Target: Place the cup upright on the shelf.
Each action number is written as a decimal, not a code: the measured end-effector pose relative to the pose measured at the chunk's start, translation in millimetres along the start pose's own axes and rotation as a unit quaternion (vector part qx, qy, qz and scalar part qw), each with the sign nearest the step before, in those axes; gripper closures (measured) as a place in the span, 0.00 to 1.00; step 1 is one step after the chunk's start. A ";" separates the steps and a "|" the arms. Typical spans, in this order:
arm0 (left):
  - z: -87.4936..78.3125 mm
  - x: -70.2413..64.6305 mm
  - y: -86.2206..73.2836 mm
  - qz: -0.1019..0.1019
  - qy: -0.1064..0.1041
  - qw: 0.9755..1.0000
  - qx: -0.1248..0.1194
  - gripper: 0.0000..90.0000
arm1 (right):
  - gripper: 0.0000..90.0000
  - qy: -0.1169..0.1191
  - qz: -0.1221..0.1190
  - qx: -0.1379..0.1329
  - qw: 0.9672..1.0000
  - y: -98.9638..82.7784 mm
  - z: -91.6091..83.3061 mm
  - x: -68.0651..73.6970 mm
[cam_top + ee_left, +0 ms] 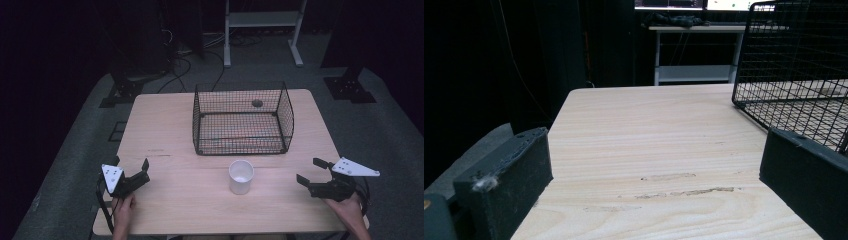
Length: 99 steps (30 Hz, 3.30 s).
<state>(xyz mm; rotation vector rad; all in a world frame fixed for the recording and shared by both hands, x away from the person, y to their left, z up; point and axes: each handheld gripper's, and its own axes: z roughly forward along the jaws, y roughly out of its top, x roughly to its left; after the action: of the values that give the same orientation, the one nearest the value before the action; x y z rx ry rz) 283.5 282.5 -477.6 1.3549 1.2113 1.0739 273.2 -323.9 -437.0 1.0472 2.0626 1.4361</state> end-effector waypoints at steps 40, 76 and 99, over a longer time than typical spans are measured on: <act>-0.4 -0.3 -0.1 0.002 -0.003 1.000 -0.001 0.00 | 0.09 0.084 -0.061 0.034 0.994 28.3 38.9 54.3; -0.4 0.5 -0.2 -0.001 -0.006 1.000 -0.002 0.00 | 0.05 0.159 -0.085 0.055 0.982 38.2 77.6 93.7; -0.4 0.6 -0.1 -0.001 -0.006 1.000 -0.002 0.00 | 0.03 0.167 -0.093 0.082 0.978 38.9 115.7 107.7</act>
<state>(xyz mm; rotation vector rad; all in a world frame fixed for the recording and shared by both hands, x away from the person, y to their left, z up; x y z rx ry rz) 283.2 283.2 -477.7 1.3544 1.2006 1.0647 299.2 -163.2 -436.6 0.6821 2.4780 1.4441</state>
